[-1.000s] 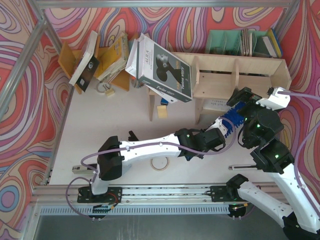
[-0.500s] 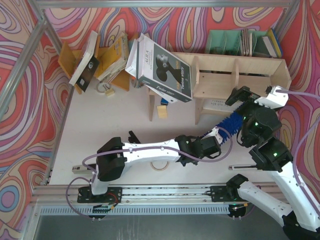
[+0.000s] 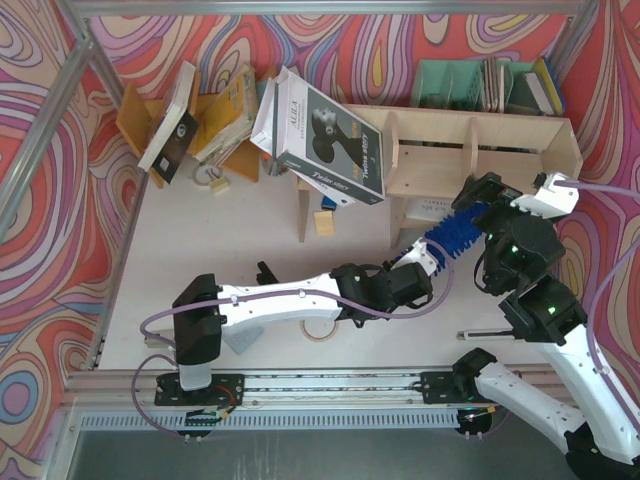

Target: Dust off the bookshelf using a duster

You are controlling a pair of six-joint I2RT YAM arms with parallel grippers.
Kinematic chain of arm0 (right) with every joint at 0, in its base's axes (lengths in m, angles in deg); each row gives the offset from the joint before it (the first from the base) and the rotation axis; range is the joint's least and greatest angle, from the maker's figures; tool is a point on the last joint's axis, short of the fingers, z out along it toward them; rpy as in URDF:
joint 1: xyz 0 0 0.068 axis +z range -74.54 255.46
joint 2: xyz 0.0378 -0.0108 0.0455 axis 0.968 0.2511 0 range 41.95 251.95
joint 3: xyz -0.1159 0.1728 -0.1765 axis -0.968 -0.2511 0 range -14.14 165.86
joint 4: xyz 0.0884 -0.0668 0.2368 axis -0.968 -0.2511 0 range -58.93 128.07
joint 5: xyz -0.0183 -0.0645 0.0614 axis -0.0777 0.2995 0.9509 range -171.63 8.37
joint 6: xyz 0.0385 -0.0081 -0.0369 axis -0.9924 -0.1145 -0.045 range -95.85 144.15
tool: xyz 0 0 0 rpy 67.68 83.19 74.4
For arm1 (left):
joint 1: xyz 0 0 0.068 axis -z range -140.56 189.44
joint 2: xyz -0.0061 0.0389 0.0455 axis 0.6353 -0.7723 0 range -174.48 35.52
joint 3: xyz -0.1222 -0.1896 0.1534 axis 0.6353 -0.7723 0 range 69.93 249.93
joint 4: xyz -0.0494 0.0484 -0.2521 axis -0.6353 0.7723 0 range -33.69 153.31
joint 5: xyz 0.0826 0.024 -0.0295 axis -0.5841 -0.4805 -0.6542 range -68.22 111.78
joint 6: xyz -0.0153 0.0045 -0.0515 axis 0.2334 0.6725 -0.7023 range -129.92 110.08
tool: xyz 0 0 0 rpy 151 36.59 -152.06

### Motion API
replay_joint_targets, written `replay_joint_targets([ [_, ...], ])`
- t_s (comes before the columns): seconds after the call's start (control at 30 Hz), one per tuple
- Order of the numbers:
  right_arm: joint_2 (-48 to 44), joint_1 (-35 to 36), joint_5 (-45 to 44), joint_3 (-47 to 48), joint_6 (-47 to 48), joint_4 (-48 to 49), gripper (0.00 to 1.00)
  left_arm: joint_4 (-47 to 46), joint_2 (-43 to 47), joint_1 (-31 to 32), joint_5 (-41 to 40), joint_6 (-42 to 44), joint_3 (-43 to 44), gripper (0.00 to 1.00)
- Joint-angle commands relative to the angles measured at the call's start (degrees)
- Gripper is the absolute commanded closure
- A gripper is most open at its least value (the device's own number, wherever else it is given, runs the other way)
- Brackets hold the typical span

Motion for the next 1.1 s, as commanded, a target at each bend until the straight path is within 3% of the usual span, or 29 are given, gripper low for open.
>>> replay_joint_targets([
  [0.0, -0.8, 0.0, -0.9, 0.0, -0.2, 0.3, 0.01, -4.0, 1.9, -2.0, -2.6, -2.6, -3.1, 1.00],
  [0.27, -1.3, 0.1, -1.4, -0.1, 0.4, 0.3, 0.01, -2.2, -2.2, -3.2, 0.1, -3.5, -2.5, 1.00],
  [0.73, -0.9, 0.1, -1.5, 0.1, 1.1, 0.9, 0.01, 3.3, 4.2, -5.7, -7.2, -10.8, -8.1, 1.00],
  [1.07, -1.0, 0.1, -1.8, 0.1, 1.3, 0.8, 0.01, -0.7, 2.5, -4.7, -1.4, -6.3, -5.0, 1.00],
])
